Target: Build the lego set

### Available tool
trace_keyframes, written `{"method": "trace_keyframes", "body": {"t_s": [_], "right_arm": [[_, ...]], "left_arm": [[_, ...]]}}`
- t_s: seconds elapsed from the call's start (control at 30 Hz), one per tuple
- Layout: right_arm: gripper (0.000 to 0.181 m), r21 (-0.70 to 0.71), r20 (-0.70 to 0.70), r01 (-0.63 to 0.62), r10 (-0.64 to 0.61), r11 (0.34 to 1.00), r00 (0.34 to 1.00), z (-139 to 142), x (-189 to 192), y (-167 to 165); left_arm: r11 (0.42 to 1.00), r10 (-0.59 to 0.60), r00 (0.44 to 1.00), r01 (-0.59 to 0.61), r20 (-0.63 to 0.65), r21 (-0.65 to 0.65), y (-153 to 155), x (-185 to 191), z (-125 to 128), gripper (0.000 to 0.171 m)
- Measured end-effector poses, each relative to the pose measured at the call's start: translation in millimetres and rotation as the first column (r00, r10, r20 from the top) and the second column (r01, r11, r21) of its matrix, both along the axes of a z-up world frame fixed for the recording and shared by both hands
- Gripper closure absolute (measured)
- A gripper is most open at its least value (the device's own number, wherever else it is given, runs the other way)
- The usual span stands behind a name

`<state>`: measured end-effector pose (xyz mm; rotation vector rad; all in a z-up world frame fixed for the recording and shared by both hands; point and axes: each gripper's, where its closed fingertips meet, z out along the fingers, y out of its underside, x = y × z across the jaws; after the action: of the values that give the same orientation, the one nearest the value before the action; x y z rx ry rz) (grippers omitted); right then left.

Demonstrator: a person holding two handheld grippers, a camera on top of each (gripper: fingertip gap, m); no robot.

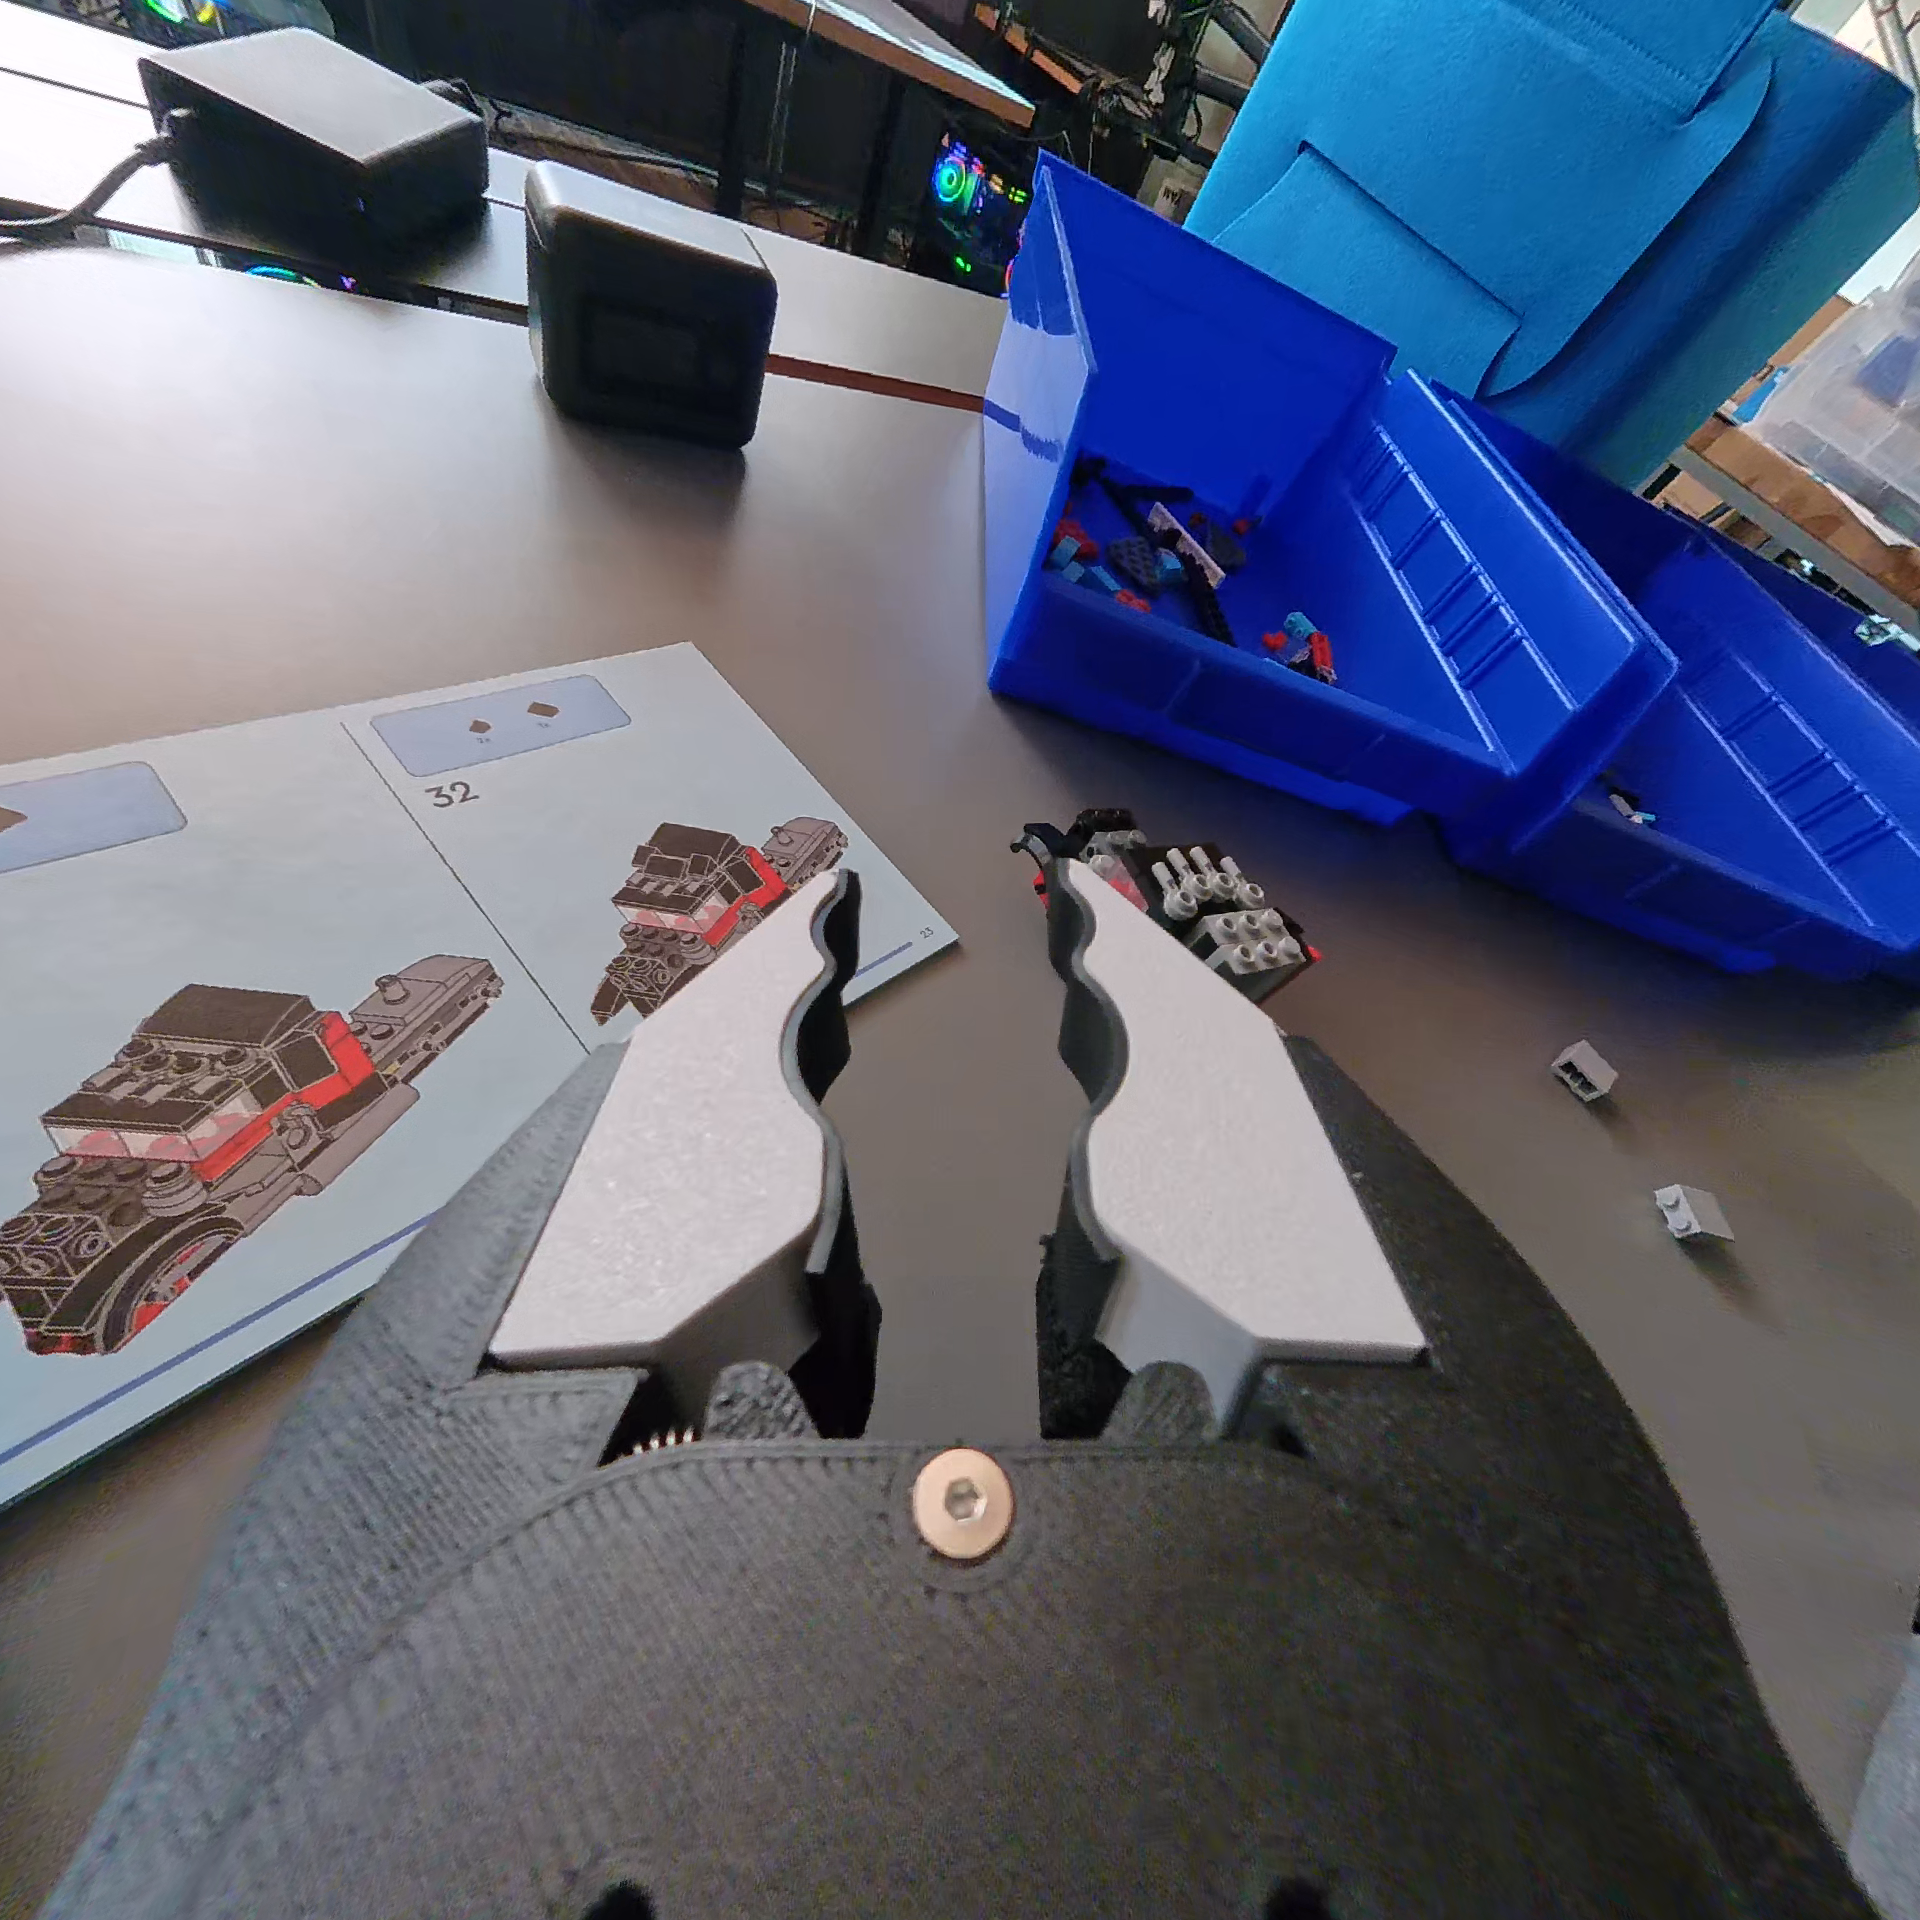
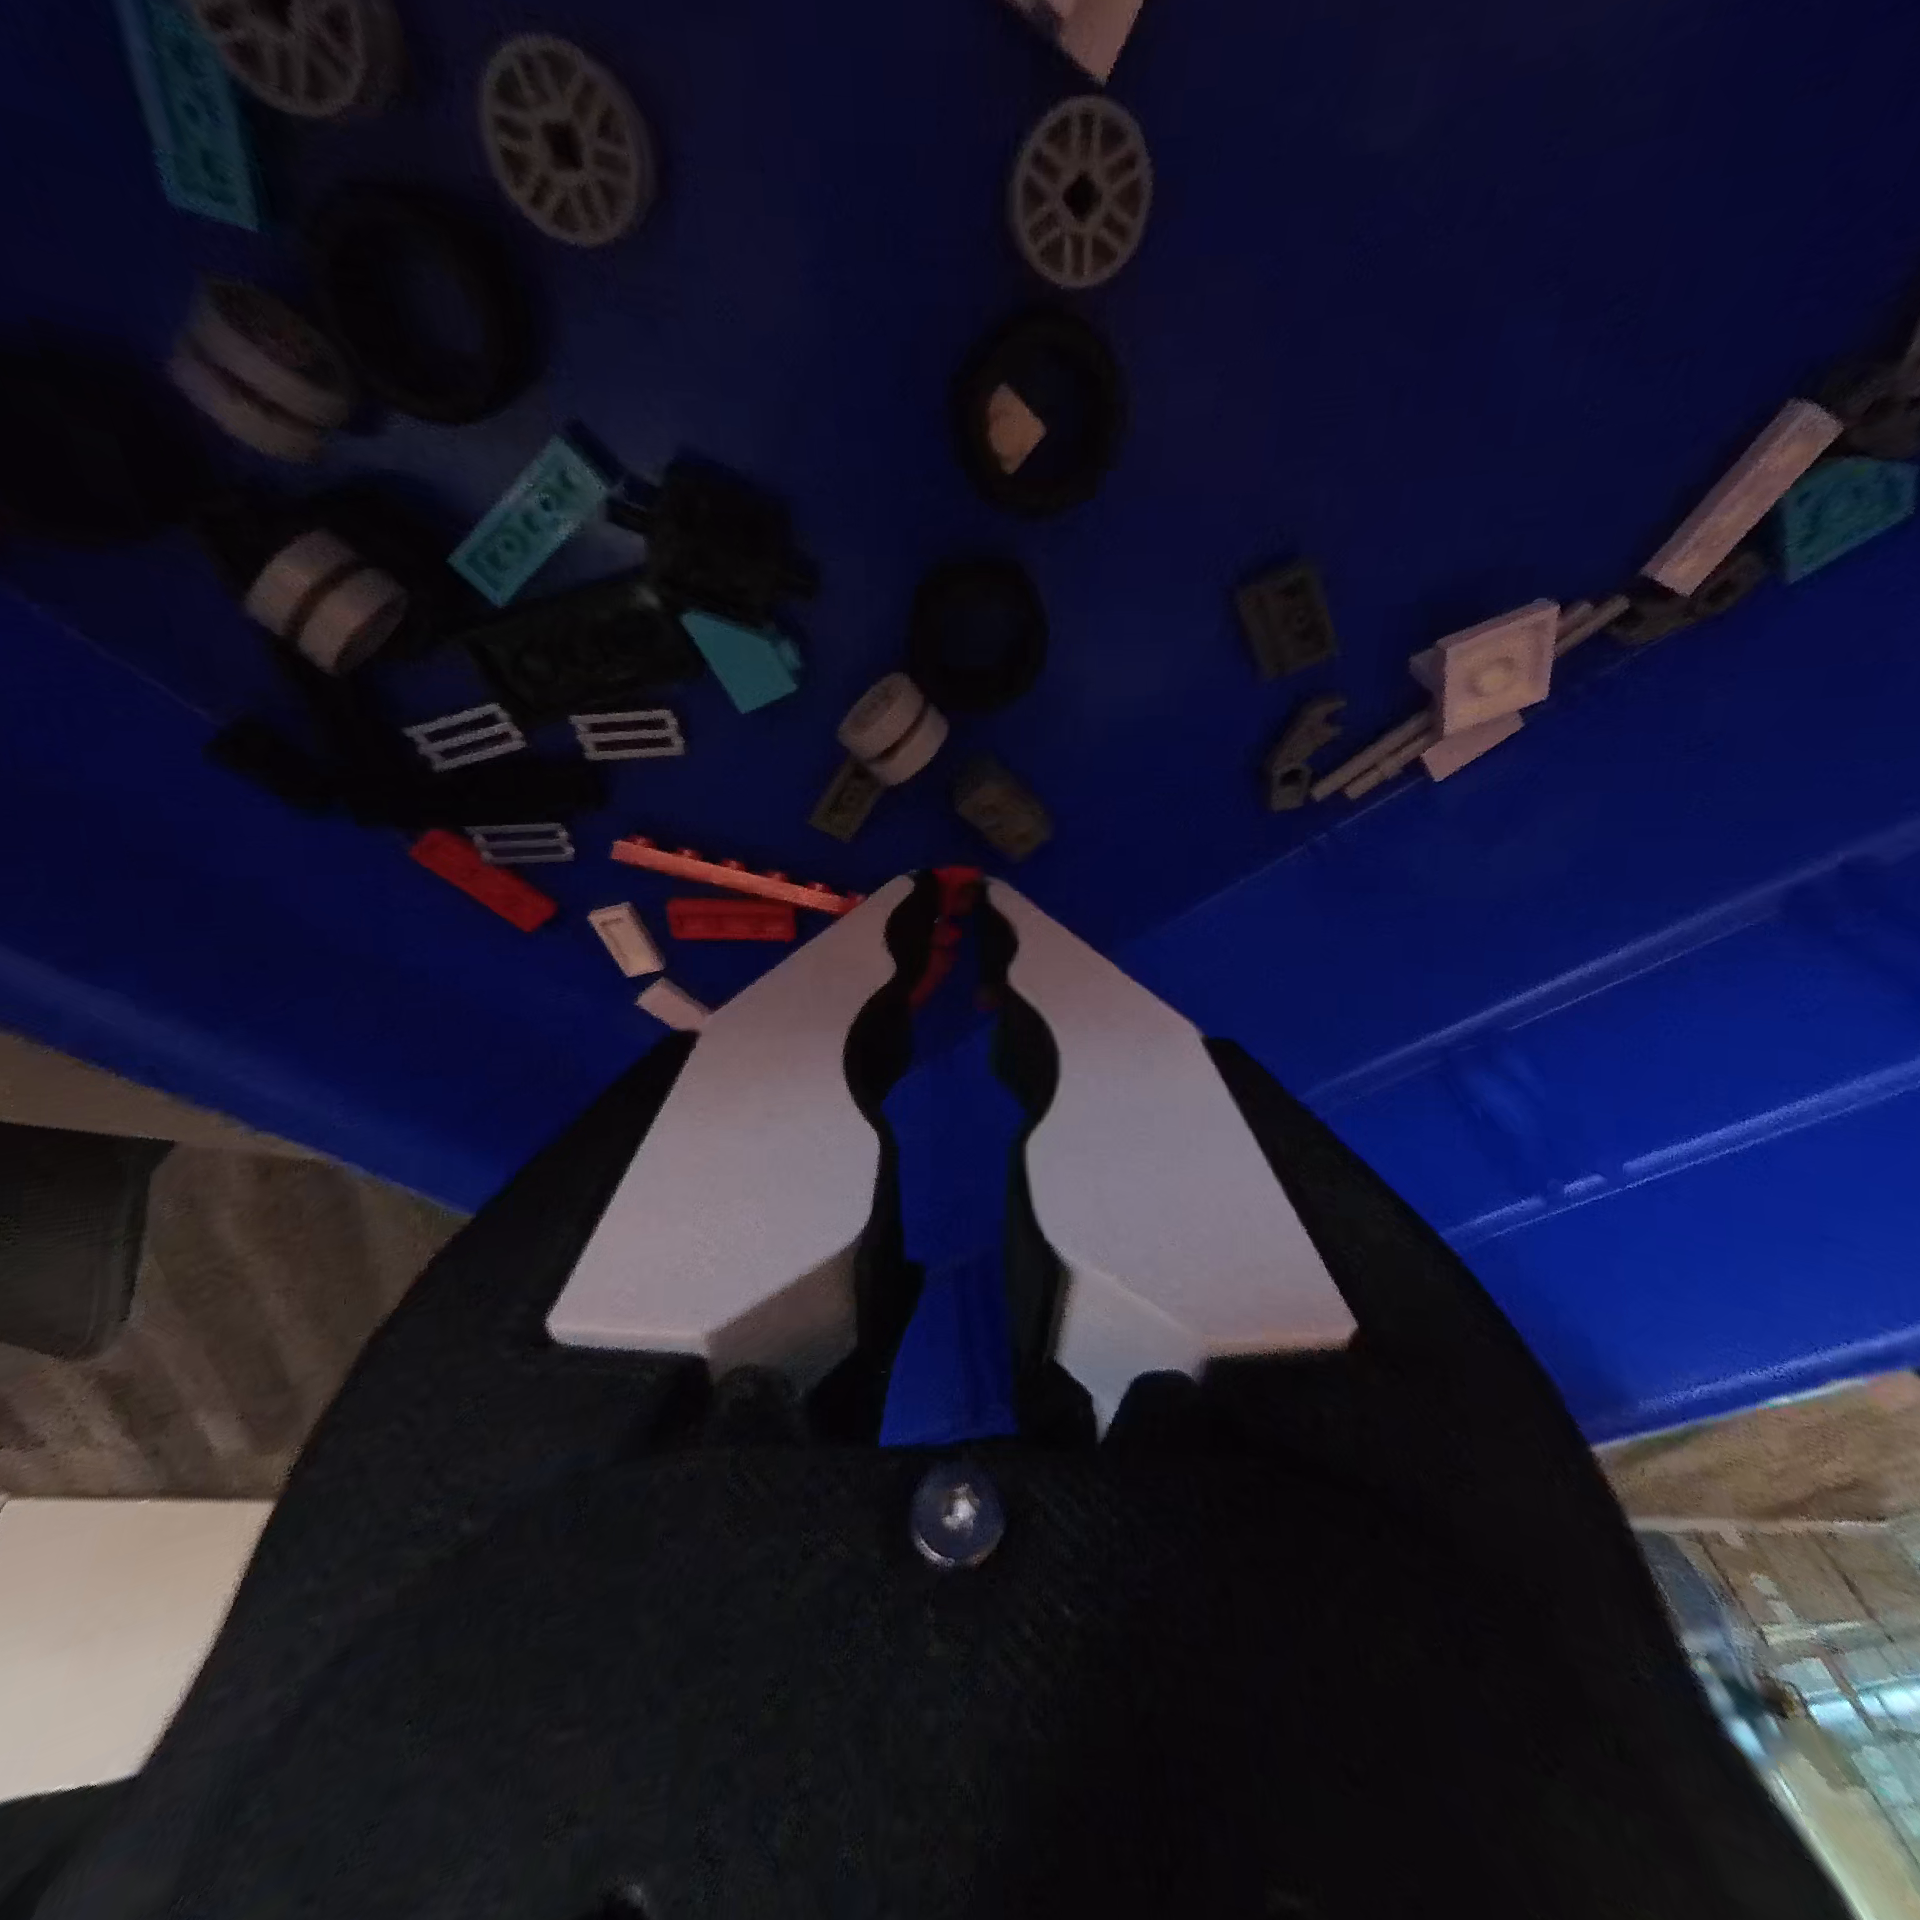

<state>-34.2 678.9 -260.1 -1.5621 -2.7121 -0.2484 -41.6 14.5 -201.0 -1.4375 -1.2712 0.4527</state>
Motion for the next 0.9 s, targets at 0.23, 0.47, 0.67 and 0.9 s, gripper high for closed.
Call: {"method": "trace_keyframes", "body": {"t_s": [0.23, 0.47, 0.67, 0.9], "right_arm": [[0.179, -0.282, -0.336, -0.08, -0.02, 0.956, 0.942, 73, 4, -69], [0.179, -0.511, -0.521, -0.274, -0.04, 0.815, 0.853, 124, 37, -170], [0.179, -0.69, -0.545, -0.428, -0.029, 0.584, 0.838, 100, 76, -315], [0.178, -0.73, -0.476, -0.37, -0.039, 0.574, 0.879, 18, 72, -409]], "left_arm": [[1.0, -0.001, 1.0, 0.001, -0.005, 0.011, 0, 0, 1, 0.135], [1.0, -0.019, 1.0, 0.019, 0.005, -0.012, 4, 0, -1, 0.135], [1.0, 0.01, 1.0, -0.01, -0.008, -0.003, -1, -1, 1, 0.135], [1.0, 0.008, 1.0, -0.008, -0.018, 0.0, -1, 0, 2, 0.135]]}}
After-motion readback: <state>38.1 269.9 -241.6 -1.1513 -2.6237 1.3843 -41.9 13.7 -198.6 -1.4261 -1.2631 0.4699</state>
